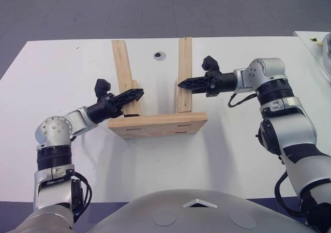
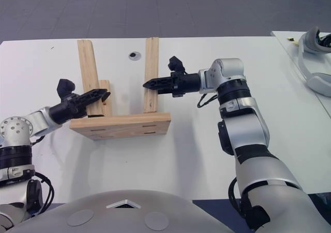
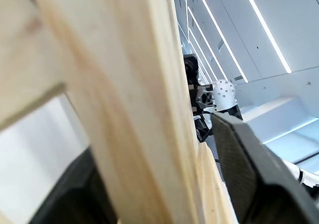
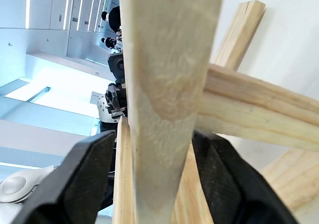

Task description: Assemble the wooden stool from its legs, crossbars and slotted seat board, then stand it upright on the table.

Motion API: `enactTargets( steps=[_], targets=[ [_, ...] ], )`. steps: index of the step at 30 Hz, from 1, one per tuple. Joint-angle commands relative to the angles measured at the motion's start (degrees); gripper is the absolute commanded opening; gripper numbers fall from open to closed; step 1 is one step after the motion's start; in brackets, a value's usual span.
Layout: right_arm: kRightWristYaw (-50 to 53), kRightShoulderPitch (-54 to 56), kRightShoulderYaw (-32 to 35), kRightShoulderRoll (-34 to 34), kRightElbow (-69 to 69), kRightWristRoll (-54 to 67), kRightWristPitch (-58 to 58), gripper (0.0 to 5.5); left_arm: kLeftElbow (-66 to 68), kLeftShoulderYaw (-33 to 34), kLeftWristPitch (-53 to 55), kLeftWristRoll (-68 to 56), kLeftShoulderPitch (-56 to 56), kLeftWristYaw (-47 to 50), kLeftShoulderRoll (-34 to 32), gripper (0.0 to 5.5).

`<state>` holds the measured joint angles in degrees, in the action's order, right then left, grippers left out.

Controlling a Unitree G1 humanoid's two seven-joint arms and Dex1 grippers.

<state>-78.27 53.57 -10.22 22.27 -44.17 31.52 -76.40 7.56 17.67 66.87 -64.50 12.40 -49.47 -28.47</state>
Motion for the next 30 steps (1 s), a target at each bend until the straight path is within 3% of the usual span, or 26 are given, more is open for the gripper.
enactTargets(
  steps=[1,5,9,12,14,18,21,30],
  targets=[
    [-3.9,3.2,-1.2,2.3,-0.9,-0.7,2.4,2.98,-3.7,2.9,-0.9,0.9,-1.7,0.1,-4.0,3.32],
    [-11.7,1.1,-5.7,7.4,3.5,-1.6,7.2,2.98,-9.9,5.7,-3.9,2.5,-8.7,-4.2,-9.4,3.32],
    [-14.2,-5.3,-16.3,20.4,13.5,2.5,11.8,2.98,-16.4,11.6,-9.6,4.1,-18.7,-8.8,-12.2,3.32],
    [-14.2,-10.8,-21.2,28.5,20.1,3.7,22.4,2.98,-18.7,15.7,-16.7,8.8,-25.9,-11.2,-13.2,3.32],
    [-14.2,-16.1,-21.8,32.1,25.1,0.9,36.3,2.98,-19.4,15.8,-24.4,14.8,-30.9,-13.9,-13.7,3.32],
    [-10.9,-26.9,-15.1,29.3,32.2,-5.1,58.3,2.98,-19.3,7.8,-43.8,30.6,-37.3,-20.0,-14.7,3.32],
    [-5.0,-30.1,-11.8,24.5,34.1,-7.2,64.4,2.98,-17.5,1.5,-55.4,39.5,-36.7,-21.6,-14.8,3.32],
    [-5.1,-33.1,-11.9,19.4,37.7,-10.6,65.3,2.98,-13.1,-6.3,-60.8,44.4,-28.1,-21.7,-16.5,3.32]
  ],
)
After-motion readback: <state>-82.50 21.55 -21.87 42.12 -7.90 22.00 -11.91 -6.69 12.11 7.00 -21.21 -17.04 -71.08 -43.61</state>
